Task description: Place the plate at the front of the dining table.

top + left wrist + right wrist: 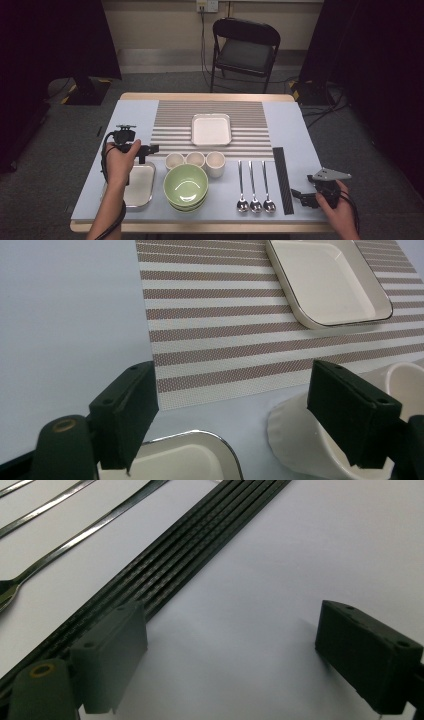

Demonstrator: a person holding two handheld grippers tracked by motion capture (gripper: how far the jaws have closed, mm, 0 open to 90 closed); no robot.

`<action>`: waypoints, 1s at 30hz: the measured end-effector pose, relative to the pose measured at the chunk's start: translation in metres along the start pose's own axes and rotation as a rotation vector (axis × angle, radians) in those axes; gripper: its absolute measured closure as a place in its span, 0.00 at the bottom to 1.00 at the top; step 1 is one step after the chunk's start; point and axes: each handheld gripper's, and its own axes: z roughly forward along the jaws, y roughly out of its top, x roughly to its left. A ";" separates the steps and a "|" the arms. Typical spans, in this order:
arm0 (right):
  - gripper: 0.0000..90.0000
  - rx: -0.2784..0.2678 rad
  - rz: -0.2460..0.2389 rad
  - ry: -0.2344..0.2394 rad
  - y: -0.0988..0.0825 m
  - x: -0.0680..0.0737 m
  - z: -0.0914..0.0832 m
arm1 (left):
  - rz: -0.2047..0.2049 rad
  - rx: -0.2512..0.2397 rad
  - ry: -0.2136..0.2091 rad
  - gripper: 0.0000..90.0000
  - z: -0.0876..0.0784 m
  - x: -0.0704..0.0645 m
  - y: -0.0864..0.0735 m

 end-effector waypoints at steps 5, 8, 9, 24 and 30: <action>0.14 0.002 -0.001 -0.003 0.000 0.000 0.000 | 0.002 0.003 0.001 0.22 -0.003 0.003 -0.004; 0.14 0.000 0.000 0.000 0.000 0.000 0.000 | 0.001 -0.001 0.000 0.22 -0.004 0.005 -0.006; 0.14 0.000 0.000 -0.001 0.000 0.000 0.000 | -0.003 0.001 -0.003 0.22 -0.005 0.005 -0.007; 0.14 0.000 0.000 0.000 0.000 0.000 0.000 | -0.009 -0.010 -0.002 0.22 -0.008 0.013 -0.021; 0.14 0.000 0.000 0.000 0.000 0.000 0.000 | -0.011 -0.010 -0.002 0.22 -0.010 0.016 -0.026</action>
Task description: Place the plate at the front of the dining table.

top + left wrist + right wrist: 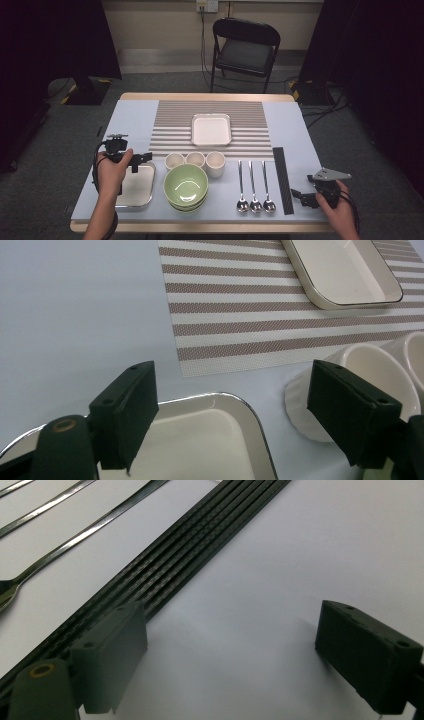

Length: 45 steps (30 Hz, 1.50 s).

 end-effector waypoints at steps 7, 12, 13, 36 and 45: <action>0.14 0.001 0.000 -0.001 0.000 0.000 0.000 | -0.003 0.000 0.007 0.22 -0.001 0.005 -0.009; 0.14 0.002 0.000 -0.001 0.000 0.000 0.000 | -0.008 0.000 0.007 0.22 -0.001 0.009 -0.013; 0.14 0.001 0.000 -0.001 0.000 0.000 0.000 | -0.011 0.000 0.009 0.22 -0.001 0.010 -0.014; 0.14 0.001 0.000 0.000 0.000 0.000 0.000 | 0.002 0.000 0.005 0.22 -0.007 0.020 -0.036; 0.14 0.001 0.000 0.000 0.000 0.000 0.000 | 0.018 -0.003 0.006 0.22 -0.012 0.023 -0.042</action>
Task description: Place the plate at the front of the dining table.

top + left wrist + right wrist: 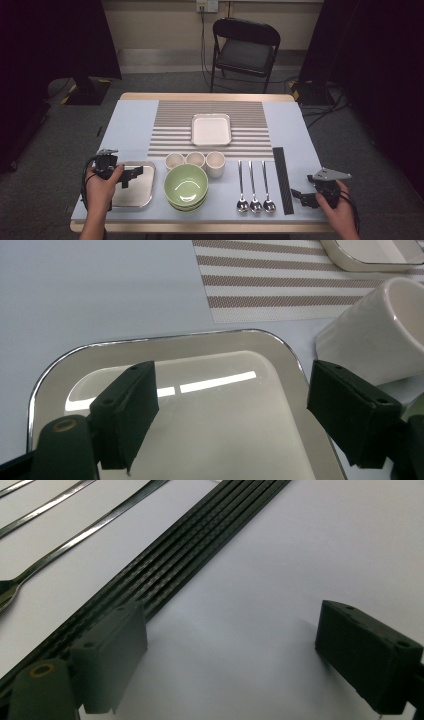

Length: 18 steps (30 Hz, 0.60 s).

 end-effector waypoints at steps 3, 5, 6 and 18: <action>0.14 0.000 0.000 0.000 0.000 0.000 0.000 | 0.006 0.003 0.004 0.22 -0.003 0.000 -0.002; 0.14 -0.001 -0.001 0.000 0.000 0.000 0.000 | -0.003 -0.001 -0.006 0.22 -0.003 0.000 -0.004; 0.14 -0.001 -0.001 0.000 0.000 0.000 0.000 | -0.001 0.001 -0.006 0.22 -0.003 0.001 -0.004; 0.14 0.000 -0.001 0.000 0.000 0.000 0.000 | -0.014 -0.014 -0.016 0.22 -0.004 0.004 -0.014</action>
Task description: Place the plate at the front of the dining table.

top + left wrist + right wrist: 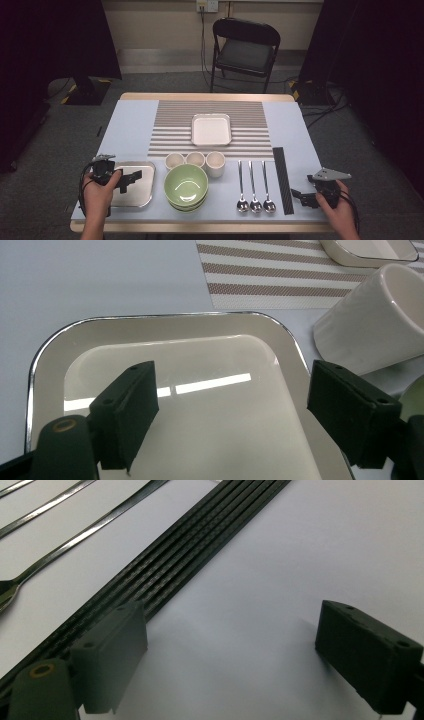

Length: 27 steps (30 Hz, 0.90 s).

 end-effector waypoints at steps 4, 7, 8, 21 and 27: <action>0.14 0.001 0.000 0.001 0.000 0.000 0.000 | -0.005 0.002 0.003 0.22 0.001 0.001 -0.004; 0.14 0.002 0.001 0.001 0.000 0.000 0.000 | -0.006 0.001 0.007 0.22 0.000 0.002 -0.006; 0.14 0.002 0.002 0.001 0.000 0.000 0.000 | -0.002 0.002 0.004 0.22 -0.001 0.002 -0.006; 0.14 0.028 0.014 0.010 0.005 -0.001 0.000 | 0.009 -0.003 -0.003 0.22 -0.002 0.000 -0.007; 0.15 0.046 0.001 0.018 0.009 -0.005 -0.002 | 0.015 -0.006 0.002 0.22 -0.007 0.000 -0.007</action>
